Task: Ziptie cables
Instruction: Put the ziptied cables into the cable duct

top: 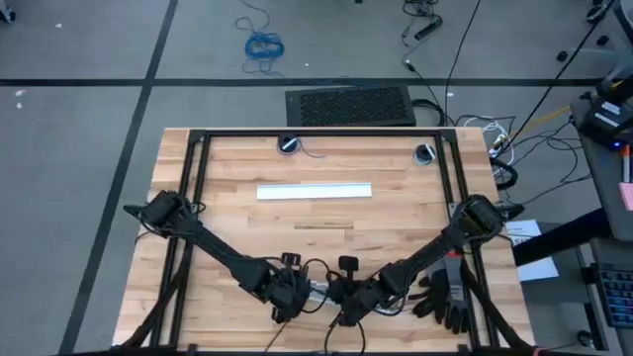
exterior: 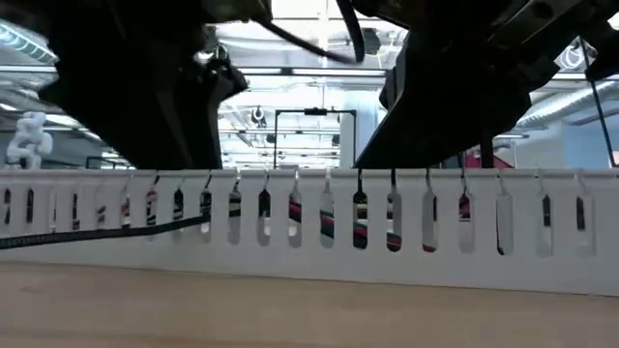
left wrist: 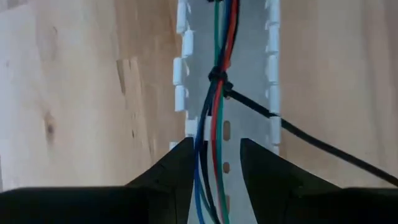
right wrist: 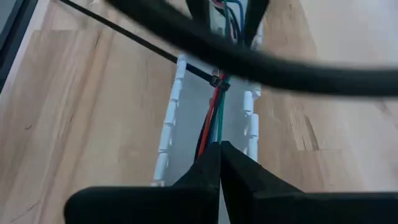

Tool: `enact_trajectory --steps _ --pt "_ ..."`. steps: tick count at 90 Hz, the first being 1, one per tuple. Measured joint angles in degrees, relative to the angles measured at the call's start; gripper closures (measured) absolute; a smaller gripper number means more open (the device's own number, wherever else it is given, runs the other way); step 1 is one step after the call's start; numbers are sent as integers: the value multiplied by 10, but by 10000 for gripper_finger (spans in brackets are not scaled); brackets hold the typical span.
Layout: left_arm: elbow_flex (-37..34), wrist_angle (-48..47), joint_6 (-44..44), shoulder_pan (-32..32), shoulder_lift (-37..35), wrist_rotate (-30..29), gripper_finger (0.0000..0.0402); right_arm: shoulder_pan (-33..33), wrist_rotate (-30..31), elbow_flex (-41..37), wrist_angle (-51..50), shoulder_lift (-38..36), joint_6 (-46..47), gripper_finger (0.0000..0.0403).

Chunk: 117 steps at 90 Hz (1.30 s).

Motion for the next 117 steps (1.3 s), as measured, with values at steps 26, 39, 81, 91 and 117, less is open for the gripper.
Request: enact_trajectory --steps 26,39,81,91,117 --pt "1 1 -22 3 8 -21 306 0 0 0 0 0 0 403" --pt "0 -4 -37 1 8 -40 386 0 0 0 -1 0 0 403" --pt "57 -48 -47 -11 9 -32 399 -8 -31 0 -40 0 16 402" --pt "70 -58 -47 -18 7 -31 399 -8 -28 0 -43 0 22 402" --pt "65 -61 -46 -23 8 -18 400 -10 -29 0 -43 0 26 402"
